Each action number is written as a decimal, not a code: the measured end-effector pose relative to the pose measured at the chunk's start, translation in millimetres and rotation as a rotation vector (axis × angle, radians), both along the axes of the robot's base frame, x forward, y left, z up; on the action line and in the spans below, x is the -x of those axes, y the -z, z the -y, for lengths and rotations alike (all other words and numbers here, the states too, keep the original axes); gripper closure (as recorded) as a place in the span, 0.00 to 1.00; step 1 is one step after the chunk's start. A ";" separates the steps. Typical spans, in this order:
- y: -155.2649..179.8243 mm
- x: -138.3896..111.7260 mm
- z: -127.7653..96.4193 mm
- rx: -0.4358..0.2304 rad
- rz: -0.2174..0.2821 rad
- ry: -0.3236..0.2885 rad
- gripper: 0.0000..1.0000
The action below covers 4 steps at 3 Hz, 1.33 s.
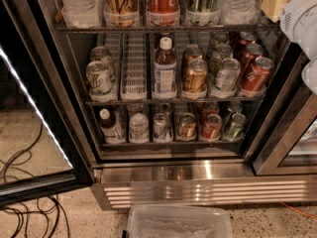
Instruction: Pick pepsi can from top shelf of fridge
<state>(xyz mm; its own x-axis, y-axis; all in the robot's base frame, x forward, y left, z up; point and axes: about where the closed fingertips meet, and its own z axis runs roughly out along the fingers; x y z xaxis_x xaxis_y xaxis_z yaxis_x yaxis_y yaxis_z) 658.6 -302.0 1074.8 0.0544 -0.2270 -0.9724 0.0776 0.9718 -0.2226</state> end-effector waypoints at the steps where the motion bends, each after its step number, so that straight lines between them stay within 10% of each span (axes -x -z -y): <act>1: -10.7 -1.2 -4.3 -0.029 0.048 -0.027 0.31; 2: -14.8 -1.7 -7.2 -0.039 0.075 -0.039 0.31; 4: -16.1 -1.8 -10.8 -0.030 0.082 -0.046 0.62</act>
Offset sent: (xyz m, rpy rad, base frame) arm -0.0008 0.0092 0.0133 0.0987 -0.1113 0.0524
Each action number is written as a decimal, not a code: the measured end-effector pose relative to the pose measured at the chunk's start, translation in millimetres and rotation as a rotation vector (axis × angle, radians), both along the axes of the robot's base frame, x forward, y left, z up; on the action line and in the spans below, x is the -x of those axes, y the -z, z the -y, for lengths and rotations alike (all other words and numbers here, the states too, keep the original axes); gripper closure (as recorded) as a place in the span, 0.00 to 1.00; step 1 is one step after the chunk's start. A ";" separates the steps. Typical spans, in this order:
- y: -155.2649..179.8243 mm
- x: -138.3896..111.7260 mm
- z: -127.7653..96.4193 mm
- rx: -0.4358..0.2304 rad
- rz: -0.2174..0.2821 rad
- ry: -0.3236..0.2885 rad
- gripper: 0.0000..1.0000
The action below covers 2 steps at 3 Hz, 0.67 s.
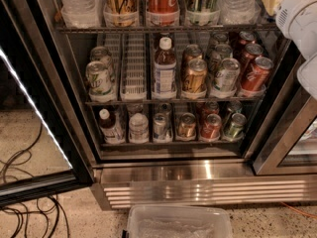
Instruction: Pick pepsi can from top shelf of fridge
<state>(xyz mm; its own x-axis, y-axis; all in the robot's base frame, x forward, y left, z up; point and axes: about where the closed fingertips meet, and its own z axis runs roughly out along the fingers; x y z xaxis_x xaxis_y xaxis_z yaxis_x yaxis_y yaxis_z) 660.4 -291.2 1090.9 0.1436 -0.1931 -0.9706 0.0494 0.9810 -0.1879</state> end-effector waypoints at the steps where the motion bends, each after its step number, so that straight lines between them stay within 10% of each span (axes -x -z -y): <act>1: 0.0 0.0 0.0 0.000 0.000 0.000 0.85; 2: -11.0 3.6 0.2 0.012 0.039 0.004 1.00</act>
Offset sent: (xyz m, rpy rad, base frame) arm -0.0141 -0.0002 0.0225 0.0103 -0.1098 -0.0080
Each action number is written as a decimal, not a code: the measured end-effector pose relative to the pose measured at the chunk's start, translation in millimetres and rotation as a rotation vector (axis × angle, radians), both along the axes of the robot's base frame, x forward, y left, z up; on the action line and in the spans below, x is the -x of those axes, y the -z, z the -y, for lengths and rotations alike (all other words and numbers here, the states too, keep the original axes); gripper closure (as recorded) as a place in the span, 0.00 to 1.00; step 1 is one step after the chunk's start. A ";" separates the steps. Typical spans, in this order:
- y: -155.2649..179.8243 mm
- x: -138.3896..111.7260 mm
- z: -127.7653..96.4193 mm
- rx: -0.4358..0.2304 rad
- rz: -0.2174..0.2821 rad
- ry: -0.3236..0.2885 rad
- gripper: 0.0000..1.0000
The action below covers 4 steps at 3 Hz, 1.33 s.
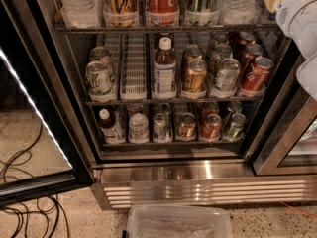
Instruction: Pick pepsi can from top shelf of fridge
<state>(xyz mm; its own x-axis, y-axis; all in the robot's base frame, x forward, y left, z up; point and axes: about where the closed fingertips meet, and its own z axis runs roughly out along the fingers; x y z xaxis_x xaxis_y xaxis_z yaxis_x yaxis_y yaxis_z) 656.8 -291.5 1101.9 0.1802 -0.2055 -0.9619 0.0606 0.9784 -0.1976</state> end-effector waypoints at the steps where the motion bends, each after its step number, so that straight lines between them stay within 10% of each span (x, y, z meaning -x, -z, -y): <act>1: -24.0 8.2 1.0 -0.013 0.096 -0.023 1.00; 3: -60.0 43.1 -46.2 0.016 0.189 -0.175 1.00; 4: -65.4 65.3 -106.7 0.018 0.118 -0.341 1.00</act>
Offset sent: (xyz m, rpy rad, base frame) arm -0.0418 0.0332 0.0617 0.0624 -0.2670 0.1622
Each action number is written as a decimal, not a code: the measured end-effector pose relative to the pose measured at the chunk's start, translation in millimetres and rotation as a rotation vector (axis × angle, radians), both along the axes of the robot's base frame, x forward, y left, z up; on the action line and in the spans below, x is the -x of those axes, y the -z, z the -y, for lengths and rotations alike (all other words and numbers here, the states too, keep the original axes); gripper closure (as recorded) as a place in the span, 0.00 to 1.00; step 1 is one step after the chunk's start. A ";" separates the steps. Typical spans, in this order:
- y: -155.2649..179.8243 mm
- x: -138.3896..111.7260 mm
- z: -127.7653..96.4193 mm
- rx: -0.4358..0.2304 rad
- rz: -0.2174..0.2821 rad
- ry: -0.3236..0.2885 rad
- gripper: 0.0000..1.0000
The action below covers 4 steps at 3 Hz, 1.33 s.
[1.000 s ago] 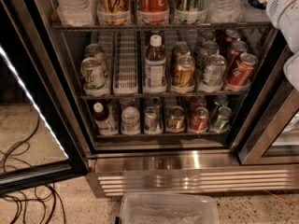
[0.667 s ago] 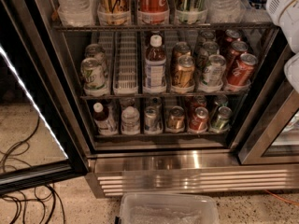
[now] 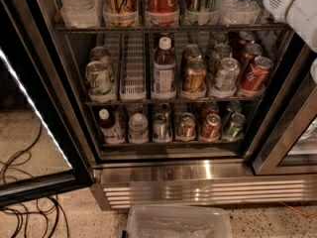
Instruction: Pick pepsi can from top shelf of fridge
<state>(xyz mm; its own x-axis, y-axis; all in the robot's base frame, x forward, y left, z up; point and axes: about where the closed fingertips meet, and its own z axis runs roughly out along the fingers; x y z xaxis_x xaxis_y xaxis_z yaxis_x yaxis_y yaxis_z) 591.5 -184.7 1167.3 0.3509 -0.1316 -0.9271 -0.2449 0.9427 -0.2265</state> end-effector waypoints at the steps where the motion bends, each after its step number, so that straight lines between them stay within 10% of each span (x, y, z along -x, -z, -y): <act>1: -15.4 33.0 -71.9 0.110 -0.035 -0.148 1.00; 3: -36.2 57.8 -85.3 0.264 0.020 -0.146 1.00; 4: -21.2 72.0 -89.3 0.260 -0.041 -0.143 1.00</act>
Offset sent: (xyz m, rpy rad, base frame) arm -0.0250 0.0596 0.0119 -0.0755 0.0337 0.1255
